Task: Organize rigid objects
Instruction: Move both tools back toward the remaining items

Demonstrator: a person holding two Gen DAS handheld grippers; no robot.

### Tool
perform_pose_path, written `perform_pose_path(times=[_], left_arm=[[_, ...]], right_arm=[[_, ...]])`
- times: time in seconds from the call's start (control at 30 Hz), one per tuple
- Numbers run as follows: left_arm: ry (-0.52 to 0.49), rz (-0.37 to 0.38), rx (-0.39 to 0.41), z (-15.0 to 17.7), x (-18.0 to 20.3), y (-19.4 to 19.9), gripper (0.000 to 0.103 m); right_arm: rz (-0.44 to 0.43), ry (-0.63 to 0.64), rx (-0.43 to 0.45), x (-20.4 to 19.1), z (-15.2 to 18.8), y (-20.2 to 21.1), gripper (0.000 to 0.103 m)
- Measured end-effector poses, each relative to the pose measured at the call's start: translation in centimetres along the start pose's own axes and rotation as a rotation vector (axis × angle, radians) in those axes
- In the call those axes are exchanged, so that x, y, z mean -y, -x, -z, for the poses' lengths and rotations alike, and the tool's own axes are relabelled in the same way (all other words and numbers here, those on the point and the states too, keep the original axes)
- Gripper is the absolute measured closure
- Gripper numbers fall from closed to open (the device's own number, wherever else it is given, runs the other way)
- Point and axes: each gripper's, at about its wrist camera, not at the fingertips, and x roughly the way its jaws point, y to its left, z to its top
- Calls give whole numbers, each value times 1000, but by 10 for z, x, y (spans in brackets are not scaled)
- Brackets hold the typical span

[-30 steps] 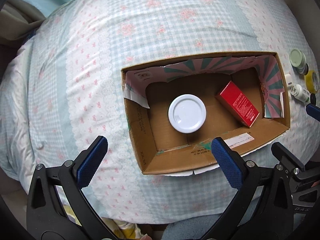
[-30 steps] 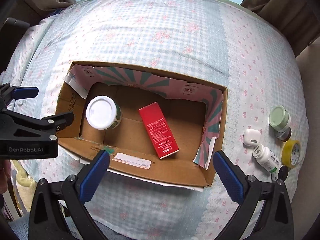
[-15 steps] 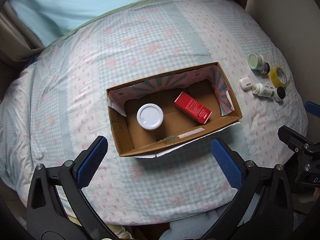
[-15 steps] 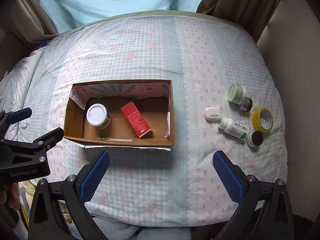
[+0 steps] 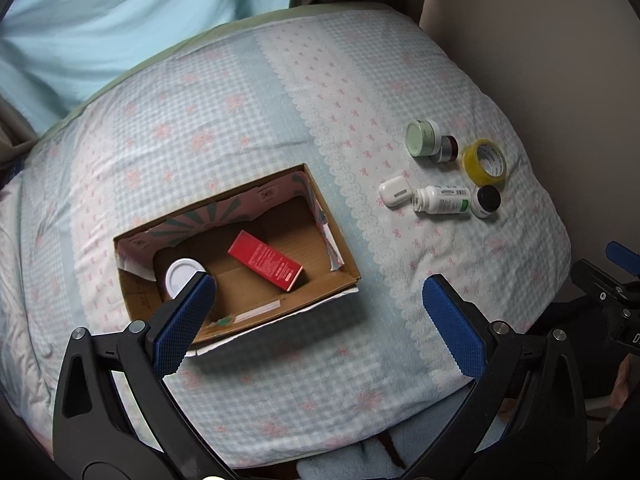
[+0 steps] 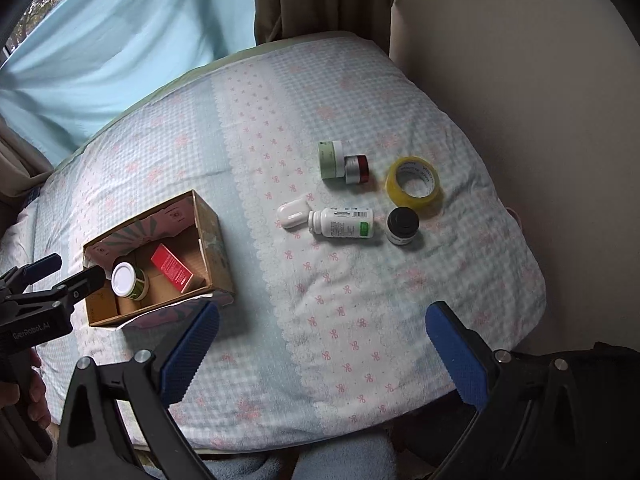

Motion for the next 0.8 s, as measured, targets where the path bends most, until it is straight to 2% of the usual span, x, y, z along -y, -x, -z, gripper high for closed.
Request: perform_pose_path(times=[0.27, 0.47, 0.63, 0.8], left_arm=[[-17, -35, -42, -58, 64, -40, 0], [-53, -46, -91, -107, 109, -91, 0], [-73, -48, -156, -140, 142, -147, 0], [-138, -69, -182, -162, 169, -199, 0]], right_arm=[[-11, -75, 5, 77, -42, -46, 0], [-19, -163, -5, 120, -79, -94, 0], [-18, -199, -51, 139, -100, -146, 0], [-40, -245, -65, 149, -106, -198, 0]])
